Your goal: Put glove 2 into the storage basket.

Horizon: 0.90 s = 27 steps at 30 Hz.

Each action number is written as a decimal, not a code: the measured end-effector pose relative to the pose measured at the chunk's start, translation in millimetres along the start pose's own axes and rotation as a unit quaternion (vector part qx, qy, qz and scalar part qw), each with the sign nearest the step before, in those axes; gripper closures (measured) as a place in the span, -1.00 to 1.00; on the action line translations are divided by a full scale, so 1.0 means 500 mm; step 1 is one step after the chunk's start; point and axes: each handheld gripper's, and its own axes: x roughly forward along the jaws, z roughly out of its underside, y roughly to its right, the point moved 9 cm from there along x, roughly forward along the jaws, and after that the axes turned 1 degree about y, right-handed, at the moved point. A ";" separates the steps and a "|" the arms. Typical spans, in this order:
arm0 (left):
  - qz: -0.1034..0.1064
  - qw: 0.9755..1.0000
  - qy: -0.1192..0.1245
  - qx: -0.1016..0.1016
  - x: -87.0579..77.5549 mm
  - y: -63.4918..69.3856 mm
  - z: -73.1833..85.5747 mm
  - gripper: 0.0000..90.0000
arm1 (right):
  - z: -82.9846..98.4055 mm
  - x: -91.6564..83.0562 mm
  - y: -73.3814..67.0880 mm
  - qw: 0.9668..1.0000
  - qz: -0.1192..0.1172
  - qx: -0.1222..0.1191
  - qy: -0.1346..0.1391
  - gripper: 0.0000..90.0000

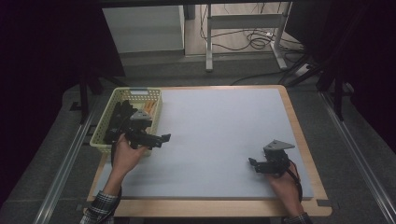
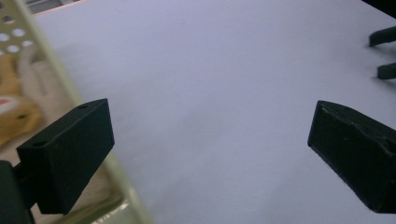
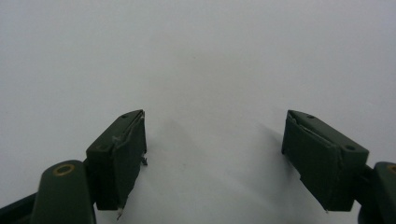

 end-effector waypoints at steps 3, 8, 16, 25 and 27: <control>0.010 1.000 0.002 0.011 0.011 0.029 0.005 -0.99 | 0.000 0.000 0.000 1.000 0.000 0.000 0.000 -0.52; 0.023 0.999 -0.008 0.040 0.035 0.072 0.022 -0.99 | 0.000 0.000 0.000 1.000 0.000 0.000 0.000 -0.52; 0.042 0.997 -0.017 0.061 0.074 0.127 0.066 -1.00 | 0.000 0.000 0.000 1.000 0.000 0.000 0.000 -0.52; 0.060 0.994 -0.047 0.075 0.121 0.151 0.126 -1.00 | 0.000 0.000 0.000 1.000 0.000 0.000 0.000 -0.52; 0.059 0.994 -0.051 0.078 0.127 0.151 0.137 -1.00 | 0.000 0.000 0.000 1.000 0.000 0.000 0.000 -0.52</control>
